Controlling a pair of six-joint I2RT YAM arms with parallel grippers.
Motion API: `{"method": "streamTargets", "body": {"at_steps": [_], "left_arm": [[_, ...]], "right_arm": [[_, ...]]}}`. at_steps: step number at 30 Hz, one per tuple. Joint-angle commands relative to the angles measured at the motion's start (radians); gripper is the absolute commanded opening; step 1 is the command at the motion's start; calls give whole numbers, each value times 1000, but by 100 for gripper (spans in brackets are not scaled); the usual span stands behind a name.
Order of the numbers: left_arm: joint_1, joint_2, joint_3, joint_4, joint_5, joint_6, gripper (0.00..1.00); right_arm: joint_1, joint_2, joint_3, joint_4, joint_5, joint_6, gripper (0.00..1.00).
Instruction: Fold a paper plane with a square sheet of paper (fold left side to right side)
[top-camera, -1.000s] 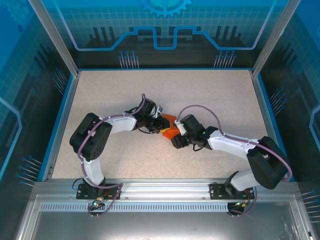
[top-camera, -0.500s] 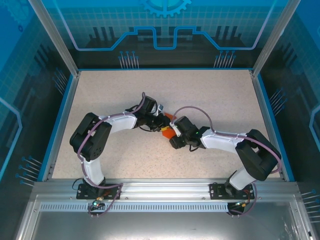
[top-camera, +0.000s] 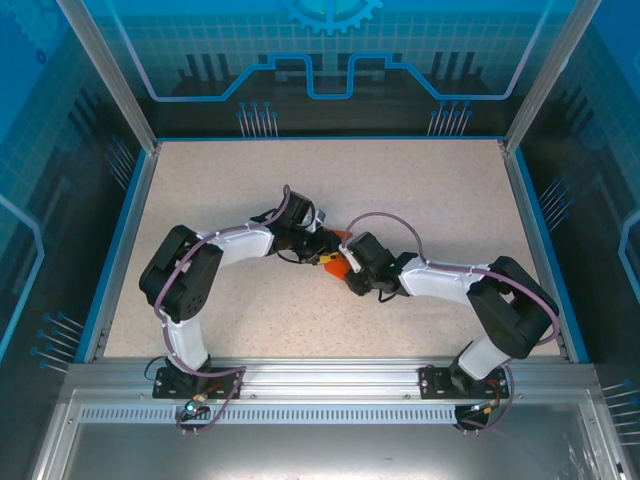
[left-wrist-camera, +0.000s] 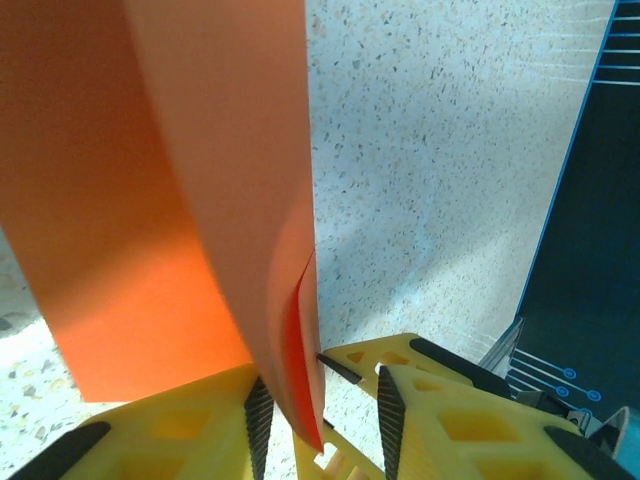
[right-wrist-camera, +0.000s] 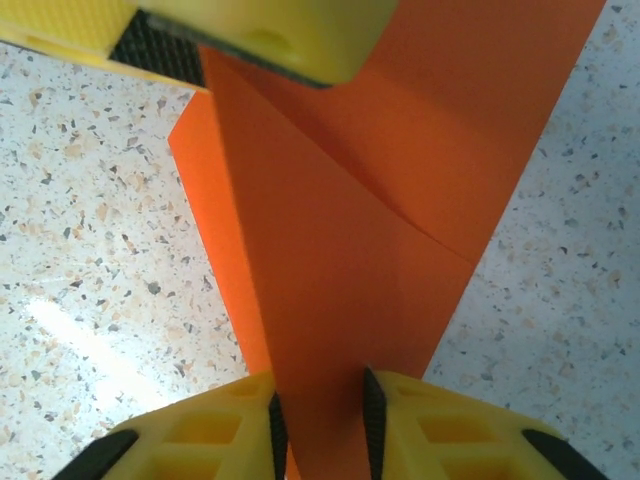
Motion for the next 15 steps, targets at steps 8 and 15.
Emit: {"method": "streamTargets", "body": {"at_steps": [8, 15], "left_arm": [[59, -102, 37, -57, 11, 50, 49], [108, -189, -16, -86, -22, 79, 53]], "right_arm": [[15, 39, -2, 1, -25, 25, 15], [-17, 28, -32, 32, -94, 63, 11]]}}
